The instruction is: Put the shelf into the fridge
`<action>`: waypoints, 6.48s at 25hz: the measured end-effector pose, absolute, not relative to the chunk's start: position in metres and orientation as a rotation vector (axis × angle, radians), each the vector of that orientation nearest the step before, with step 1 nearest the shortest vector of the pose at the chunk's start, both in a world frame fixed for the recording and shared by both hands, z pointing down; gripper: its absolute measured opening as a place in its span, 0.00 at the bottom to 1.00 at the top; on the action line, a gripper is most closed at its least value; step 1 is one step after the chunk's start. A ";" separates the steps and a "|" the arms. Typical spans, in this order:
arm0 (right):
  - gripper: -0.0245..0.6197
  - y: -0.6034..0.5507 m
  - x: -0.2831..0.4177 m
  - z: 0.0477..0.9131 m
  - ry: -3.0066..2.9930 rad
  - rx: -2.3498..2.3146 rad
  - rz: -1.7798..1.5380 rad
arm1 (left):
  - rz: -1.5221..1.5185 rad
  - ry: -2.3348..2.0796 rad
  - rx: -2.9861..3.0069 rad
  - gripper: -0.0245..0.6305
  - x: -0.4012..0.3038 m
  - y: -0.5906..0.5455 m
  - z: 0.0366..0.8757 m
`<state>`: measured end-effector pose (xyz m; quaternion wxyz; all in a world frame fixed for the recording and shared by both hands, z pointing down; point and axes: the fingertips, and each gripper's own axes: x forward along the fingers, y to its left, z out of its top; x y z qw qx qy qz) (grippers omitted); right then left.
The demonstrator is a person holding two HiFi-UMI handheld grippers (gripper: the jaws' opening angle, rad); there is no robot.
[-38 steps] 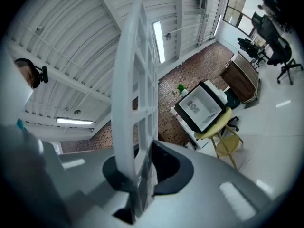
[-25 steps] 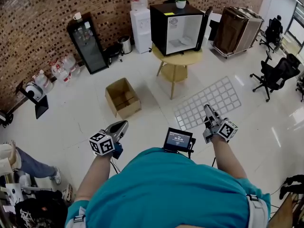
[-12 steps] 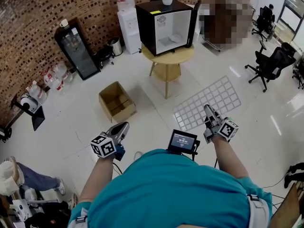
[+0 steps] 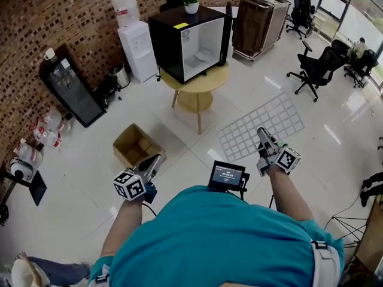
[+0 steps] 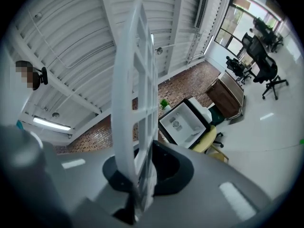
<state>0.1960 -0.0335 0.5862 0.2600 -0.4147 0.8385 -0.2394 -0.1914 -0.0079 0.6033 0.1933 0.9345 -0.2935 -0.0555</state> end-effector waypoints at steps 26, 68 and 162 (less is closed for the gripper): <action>0.08 -0.236 0.259 0.592 2.423 -0.828 -0.707 | -0.192 -1.026 2.603 0.04 -0.074 -0.148 0.593; 0.08 -0.636 0.197 0.694 1.848 -0.686 -1.260 | -0.109 -1.014 2.518 0.04 -0.161 -0.429 0.655; 0.08 -0.656 0.191 0.696 1.856 -0.458 -1.574 | -0.163 -1.024 2.452 0.04 -0.184 -0.413 0.668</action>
